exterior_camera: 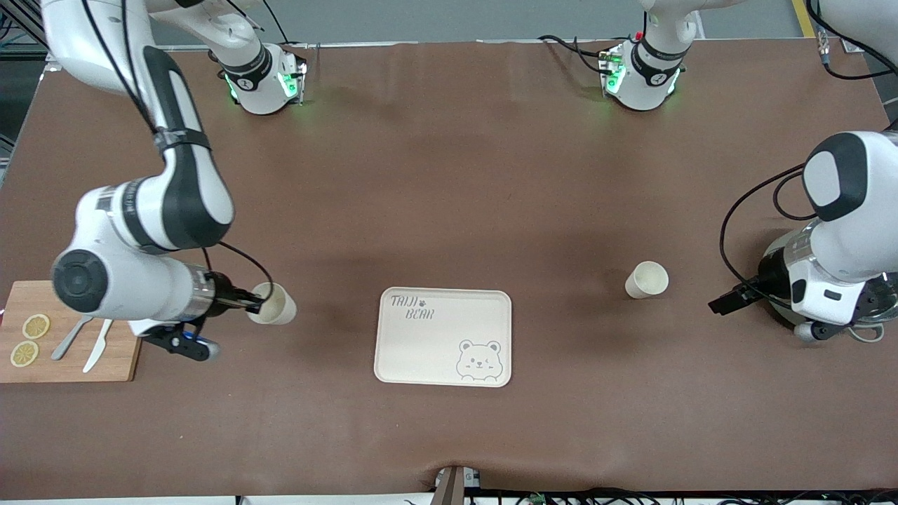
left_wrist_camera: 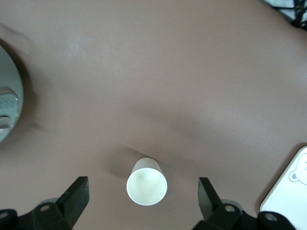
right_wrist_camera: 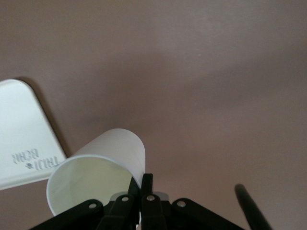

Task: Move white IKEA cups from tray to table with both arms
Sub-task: 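Lower the second cup beside the cutting board with the right gripper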

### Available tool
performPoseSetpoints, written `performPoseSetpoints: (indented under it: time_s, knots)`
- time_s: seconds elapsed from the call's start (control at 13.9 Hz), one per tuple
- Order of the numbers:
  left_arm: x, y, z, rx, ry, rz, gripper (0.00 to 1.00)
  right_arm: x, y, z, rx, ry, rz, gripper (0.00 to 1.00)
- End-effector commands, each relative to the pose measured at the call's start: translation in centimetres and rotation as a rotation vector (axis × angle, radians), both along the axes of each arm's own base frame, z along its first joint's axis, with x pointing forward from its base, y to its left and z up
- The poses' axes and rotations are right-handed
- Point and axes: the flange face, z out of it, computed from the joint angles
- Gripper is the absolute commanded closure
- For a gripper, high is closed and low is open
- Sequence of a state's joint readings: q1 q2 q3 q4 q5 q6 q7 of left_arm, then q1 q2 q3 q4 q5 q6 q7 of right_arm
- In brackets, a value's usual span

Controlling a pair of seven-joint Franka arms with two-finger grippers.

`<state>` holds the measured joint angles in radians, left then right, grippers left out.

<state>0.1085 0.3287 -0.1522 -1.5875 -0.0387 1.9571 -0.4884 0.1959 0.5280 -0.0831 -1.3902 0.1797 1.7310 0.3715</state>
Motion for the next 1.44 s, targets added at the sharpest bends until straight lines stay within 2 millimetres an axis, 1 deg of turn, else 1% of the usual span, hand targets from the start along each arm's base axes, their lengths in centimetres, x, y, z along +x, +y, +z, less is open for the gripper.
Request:
performPoseSetpoints:
  time_s: [0.0, 0.07, 0.14, 0.29, 0.36, 0.43, 0.57, 0.65, 0.72, 0.86, 0.93, 1.01, 1.08, 1.22, 1.36]
  knots:
    - [-1.0, 0.4, 3.6, 0.031, 0.001, -0.013, 0.0, -2.4, -3.9, 0.3, 0.04, 0.011, 0.053, 1.0]
    - [-1.8, 0.5, 5.3, 0.045, -0.005, -0.015, 0.0, -2.8, -6.6, -0.5, 0.052, 0.02, 0.066, 1.0]
    - [-2.3, 0.7, 6.8, 0.065, -0.021, -0.019, 0.0, -3.4, -8.4, -1.0, 0.063, 0.01, 0.087, 1.0]
    - [-3.2, 1.0, 9.5, 0.108, -0.062, -0.045, 0.0, -4.9, -10.0, -2.5, 0.041, -0.009, 0.116, 1.0]
    - [-3.5, 1.0, 10.6, 0.113, -0.081, -0.055, 0.0, -5.4, -11.5, -3.3, 0.012, -0.008, 0.122, 1.0]
    - [-3.8, 0.9, 12.2, 0.116, -0.109, -0.064, 0.0, -6.1, -12.8, -4.3, 0.007, -0.002, 0.129, 1.0]
    - [-4.4, 0.9, 14.1, 0.124, -0.141, -0.093, 0.0, -7.3, -15.5, -6.2, 0.021, 0.005, 0.163, 1.0]
    - [-5.2, 0.9, 15.3, 0.13, -0.142, -0.113, 0.0, -7.8, -16.8, -6.6, 0.023, 0.006, 0.17, 1.0]
    - [-5.9, 1.4, 15.9, 0.136, -0.125, -0.13, 0.0, -8.5, -17.6, -7.8, 0.021, 0.023, 0.169, 1.0]
    - [-7.7, 2.8, 18.0, 0.152, -0.117, -0.182, 0.0, -10.0, -18.1, -10.3, -0.003, 0.015, 0.172, 1.0]
    - [-8.7, 2.8, 18.9, 0.152, -0.103, -0.188, 0.0, -10.7, -18.1, -11.7, -0.017, 0.003, 0.178, 1.0]
    - [-9.3, 3.1, 19.2, 0.151, -0.087, -0.191, 0.0, -11.3, -18.2, -12.8, -0.026, -0.009, 0.178, 1.0]
    - [-10.1, 4.0, 20.0, 0.143, -0.082, -0.174, 0.0, -11.8, -18.2, -13.5, -0.03, -0.013, 0.179, 1.0]
    - [-11.3, 3.7, 21.7, 0.149, -0.102, -0.182, 0.0, -12.1, -18.9, -14.1, -0.028, -0.002, 0.171, 1.0]
    - [-12.3, 3.0, 22.0, 0.151, -0.061, -0.244, 0.0, -12.4, -19.8, -14.4, -0.022, 0.002, 0.179, 1.0]
